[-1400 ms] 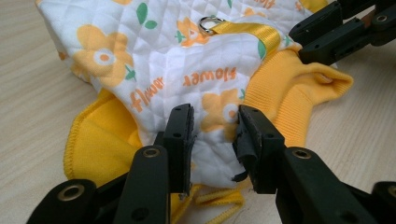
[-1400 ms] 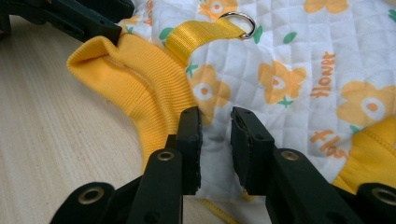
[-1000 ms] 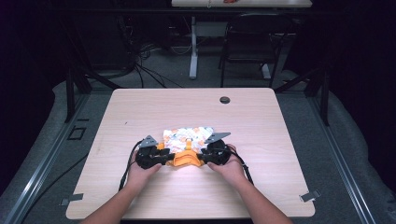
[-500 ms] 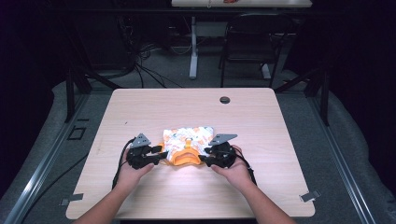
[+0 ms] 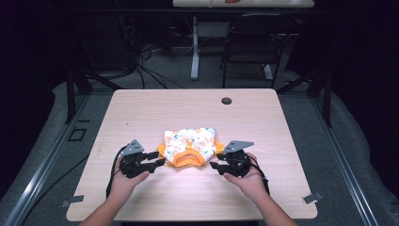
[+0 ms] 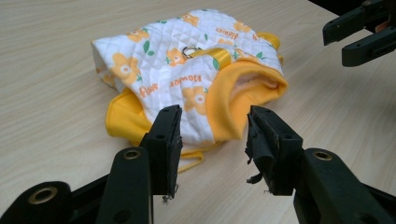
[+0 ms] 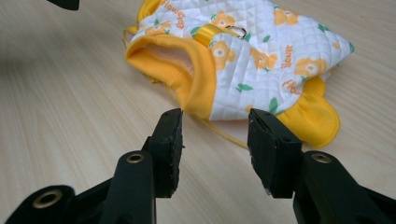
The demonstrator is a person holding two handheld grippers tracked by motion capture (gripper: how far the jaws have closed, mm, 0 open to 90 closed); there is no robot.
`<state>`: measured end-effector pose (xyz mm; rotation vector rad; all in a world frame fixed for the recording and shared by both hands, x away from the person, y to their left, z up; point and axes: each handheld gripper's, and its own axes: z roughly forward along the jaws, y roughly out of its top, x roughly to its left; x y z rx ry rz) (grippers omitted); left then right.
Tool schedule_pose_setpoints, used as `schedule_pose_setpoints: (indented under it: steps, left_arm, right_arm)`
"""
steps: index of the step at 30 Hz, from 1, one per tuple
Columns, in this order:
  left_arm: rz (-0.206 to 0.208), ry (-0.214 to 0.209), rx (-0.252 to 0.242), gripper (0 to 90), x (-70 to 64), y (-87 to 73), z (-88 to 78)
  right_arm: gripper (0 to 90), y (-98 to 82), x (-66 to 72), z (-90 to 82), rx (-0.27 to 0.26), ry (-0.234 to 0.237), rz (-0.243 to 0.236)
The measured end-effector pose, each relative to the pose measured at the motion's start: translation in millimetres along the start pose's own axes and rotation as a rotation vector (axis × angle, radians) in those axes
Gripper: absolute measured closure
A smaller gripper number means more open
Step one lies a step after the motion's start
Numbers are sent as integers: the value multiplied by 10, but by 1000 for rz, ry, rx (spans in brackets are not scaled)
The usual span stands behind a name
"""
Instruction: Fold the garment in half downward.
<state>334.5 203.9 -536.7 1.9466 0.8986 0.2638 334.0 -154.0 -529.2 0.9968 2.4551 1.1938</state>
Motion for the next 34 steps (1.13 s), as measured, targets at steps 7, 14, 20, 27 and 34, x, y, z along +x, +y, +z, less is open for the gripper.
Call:
schedule_pose_setpoints:
  steps: [7,14,20,27,34]
  left_arm:
    - [9,10,19,541,2,-188,-127]
    - [-17,14,35,539,58,-320,-150]
    - [30,29,45,538,90,-357,-142]
    - [10,28,49,535,118,-414,-99]
    - [41,66,86,532,87,-416,-45]
  right_arm:
    - [546,-177,45,-155,2,-12,0]
    - [546,-315,13,-180,9,-17,20]
    - [543,-392,3,-107,18,-47,14]
    - [542,-461,-44,-41,23,-71,34]
    - [539,-480,-24,25,48,-95,12]
